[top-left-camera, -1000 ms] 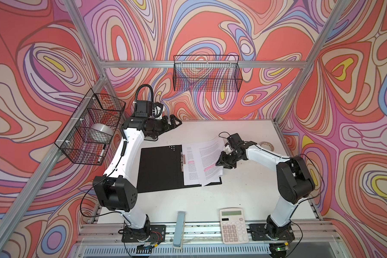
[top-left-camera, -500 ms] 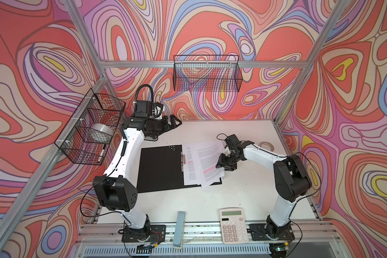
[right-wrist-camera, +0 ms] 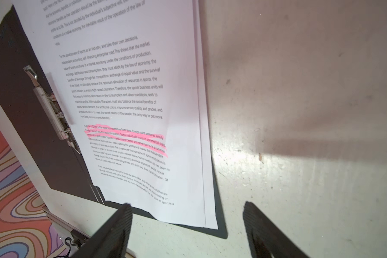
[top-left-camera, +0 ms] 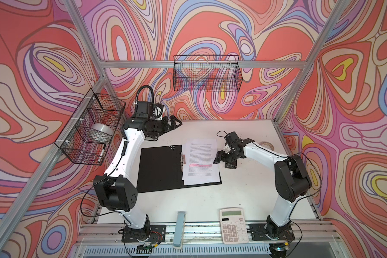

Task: Put the files into the folder
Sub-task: 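Lay the sheets onto the folder beside the clip and release with the right gripper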

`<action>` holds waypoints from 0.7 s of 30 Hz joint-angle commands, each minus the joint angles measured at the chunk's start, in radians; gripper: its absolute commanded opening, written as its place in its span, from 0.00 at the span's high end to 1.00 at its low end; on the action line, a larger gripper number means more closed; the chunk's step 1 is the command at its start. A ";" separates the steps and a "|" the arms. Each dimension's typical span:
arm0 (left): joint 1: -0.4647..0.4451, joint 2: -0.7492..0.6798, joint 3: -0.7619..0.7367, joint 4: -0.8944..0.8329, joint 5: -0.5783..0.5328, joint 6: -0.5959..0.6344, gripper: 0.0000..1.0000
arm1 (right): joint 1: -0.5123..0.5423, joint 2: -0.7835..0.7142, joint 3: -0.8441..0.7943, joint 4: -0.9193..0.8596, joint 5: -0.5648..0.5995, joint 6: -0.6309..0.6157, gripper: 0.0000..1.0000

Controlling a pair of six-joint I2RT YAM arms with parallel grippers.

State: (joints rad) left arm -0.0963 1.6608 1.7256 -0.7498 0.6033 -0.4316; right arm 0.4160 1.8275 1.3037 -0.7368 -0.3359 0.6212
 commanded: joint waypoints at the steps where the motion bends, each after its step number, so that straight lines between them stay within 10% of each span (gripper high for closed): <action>1: -0.003 -0.007 -0.009 0.020 0.014 -0.006 0.00 | 0.007 -0.005 0.020 -0.037 0.051 -0.024 0.18; 21: -0.130 0.135 -0.129 0.077 -0.127 0.189 0.00 | -0.023 0.058 0.090 0.167 0.116 -0.164 0.27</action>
State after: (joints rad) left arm -0.2127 1.7771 1.6405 -0.7090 0.5083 -0.2798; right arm 0.4084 1.8370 1.3674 -0.6613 -0.2432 0.4793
